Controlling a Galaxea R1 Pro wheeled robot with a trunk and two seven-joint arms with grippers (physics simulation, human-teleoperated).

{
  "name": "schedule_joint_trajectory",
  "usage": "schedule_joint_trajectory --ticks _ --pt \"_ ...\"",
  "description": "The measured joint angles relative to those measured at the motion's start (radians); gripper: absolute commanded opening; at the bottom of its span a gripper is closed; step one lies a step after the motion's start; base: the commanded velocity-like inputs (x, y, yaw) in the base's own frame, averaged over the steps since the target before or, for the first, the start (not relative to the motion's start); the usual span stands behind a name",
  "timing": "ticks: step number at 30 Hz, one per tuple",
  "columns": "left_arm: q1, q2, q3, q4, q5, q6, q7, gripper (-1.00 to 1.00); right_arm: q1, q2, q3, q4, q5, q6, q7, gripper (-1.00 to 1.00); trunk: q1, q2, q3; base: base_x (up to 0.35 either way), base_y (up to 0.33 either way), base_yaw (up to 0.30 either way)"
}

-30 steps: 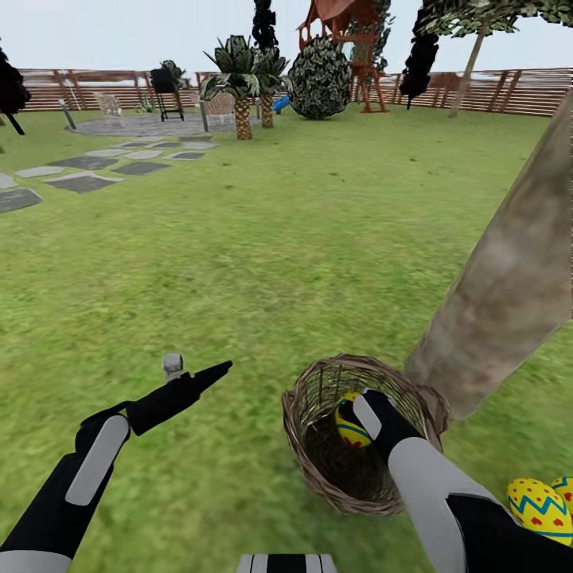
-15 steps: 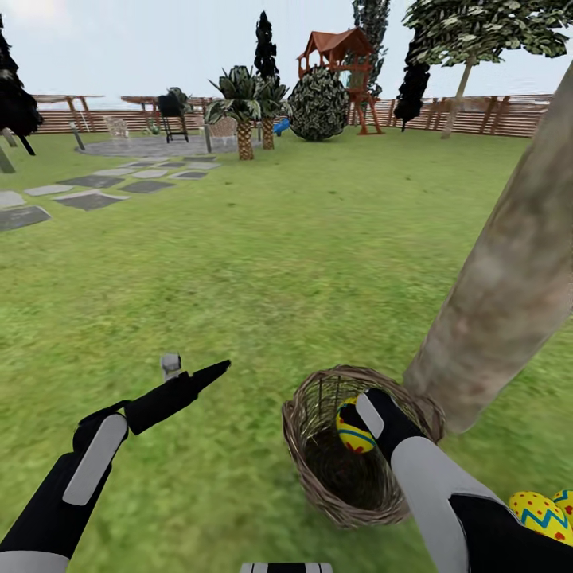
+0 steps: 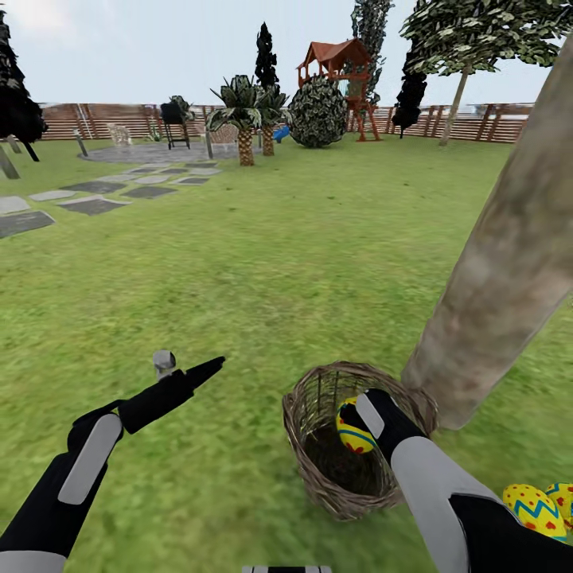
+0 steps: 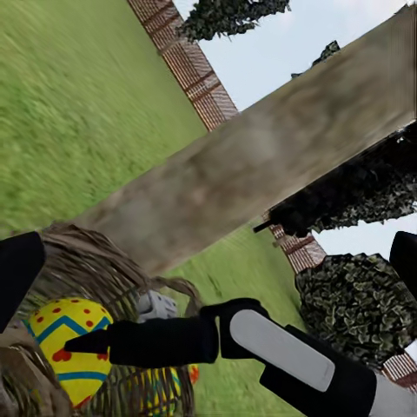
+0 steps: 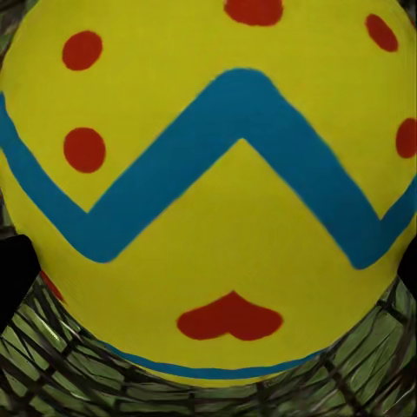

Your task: Take the three Easter eggs out of the wicker basket on the lawn in the garden, then place them on the lawn next to a single tree (choose any tree) so that all three eggs are next to the same tree and none are left in the basket.

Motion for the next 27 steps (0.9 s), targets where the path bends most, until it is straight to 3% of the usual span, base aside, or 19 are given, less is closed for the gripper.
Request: schedule_joint_trajectory --ticks 4,8,13,18,21,25,27 --pt "0.0 0.011 0.014 -0.002 0.003 0.005 0.001 1.0 0.0 0.0 0.0 -0.001 0.002 0.0 0.0 -1.0 -0.001 0.0 0.004 -0.037 0.0 0.0" --pt "-0.019 0.001 0.013 0.011 0.0 0.023 0.026 1.0 0.0 -0.001 0.0 -0.001 0.003 0.0 0.0 -1.0 -0.003 0.001 0.019 0.0 0.0 0.0" --pt "-0.038 -0.002 0.013 0.001 0.005 0.114 0.048 1.0 0.0 -0.002 0.0 -0.003 0.004 0.0 0.0 -1.0 -0.005 0.002 0.039 0.0 0.0 0.0" --pt "-0.039 0.0 0.015 -0.001 0.006 0.12 0.047 1.0 0.0 -0.002 0.0 -0.004 0.004 0.001 0.001 -1.0 -0.007 0.003 0.058 0.0 0.0 0.0" --pt "-0.039 0.0 0.016 -0.001 0.006 0.12 0.048 1.0 0.0 -0.02 0.0 -0.007 -0.001 0.003 0.01 -1.0 -0.009 0.004 0.07 0.0 0.0 0.0" --pt "-0.039 0.0 0.017 -0.001 0.006 0.12 0.048 1.0 0.0 -0.089 0.002 -0.006 0.001 0.076 0.262 -1.0 -0.01 0.005 0.085 -0.066 0.0 0.0" --pt "-0.039 0.0 0.017 -0.001 0.005 0.119 0.048 1.0 0.0 -0.106 0.002 -0.006 -0.004 0.092 0.32 -1.0 -0.011 0.006 0.093 -0.295 0.0 0.0"
